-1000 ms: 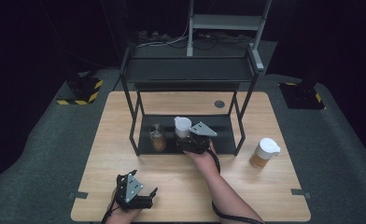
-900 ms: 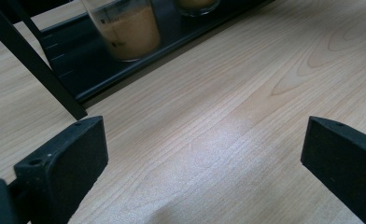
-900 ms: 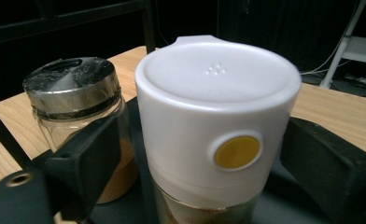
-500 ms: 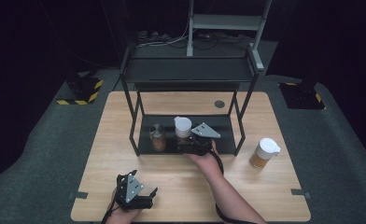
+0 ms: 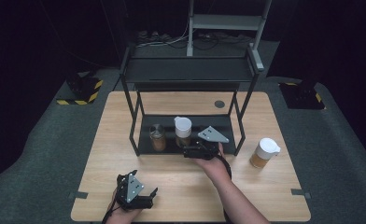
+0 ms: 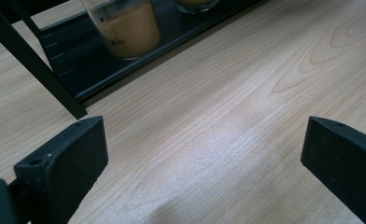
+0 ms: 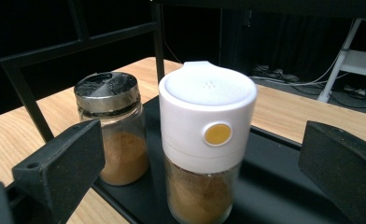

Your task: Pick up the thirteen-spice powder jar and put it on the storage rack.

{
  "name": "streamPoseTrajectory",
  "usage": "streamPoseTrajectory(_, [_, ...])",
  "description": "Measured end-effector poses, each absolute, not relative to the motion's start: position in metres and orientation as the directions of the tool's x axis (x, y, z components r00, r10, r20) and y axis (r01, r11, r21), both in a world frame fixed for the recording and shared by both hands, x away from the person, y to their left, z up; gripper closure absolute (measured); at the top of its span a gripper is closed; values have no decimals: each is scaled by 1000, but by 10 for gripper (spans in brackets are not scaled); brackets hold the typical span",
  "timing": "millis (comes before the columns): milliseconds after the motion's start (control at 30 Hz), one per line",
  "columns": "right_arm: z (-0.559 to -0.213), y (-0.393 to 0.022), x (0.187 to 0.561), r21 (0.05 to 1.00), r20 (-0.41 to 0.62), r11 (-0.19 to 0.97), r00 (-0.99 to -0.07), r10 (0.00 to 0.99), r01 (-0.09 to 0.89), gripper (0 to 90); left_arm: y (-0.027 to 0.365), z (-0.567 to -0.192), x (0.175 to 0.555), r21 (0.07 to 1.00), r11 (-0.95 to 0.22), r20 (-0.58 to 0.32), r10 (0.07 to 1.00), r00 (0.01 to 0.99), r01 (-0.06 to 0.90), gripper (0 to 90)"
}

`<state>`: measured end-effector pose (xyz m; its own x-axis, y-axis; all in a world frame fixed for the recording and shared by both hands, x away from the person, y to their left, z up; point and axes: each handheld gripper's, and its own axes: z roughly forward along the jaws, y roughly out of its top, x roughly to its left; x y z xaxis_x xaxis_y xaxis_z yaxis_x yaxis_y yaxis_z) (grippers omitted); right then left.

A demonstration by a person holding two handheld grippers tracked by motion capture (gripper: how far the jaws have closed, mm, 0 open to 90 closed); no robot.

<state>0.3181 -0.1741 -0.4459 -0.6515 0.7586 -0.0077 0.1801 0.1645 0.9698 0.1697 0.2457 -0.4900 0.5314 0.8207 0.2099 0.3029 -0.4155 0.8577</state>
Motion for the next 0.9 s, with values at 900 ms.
streamPoseTrajectory(900, [-444, -221, 266, 976, -31, 162, -643, 765, 145, 0, 243, -489, 170, 849, -432, 225, 816, 532, 304, 9])
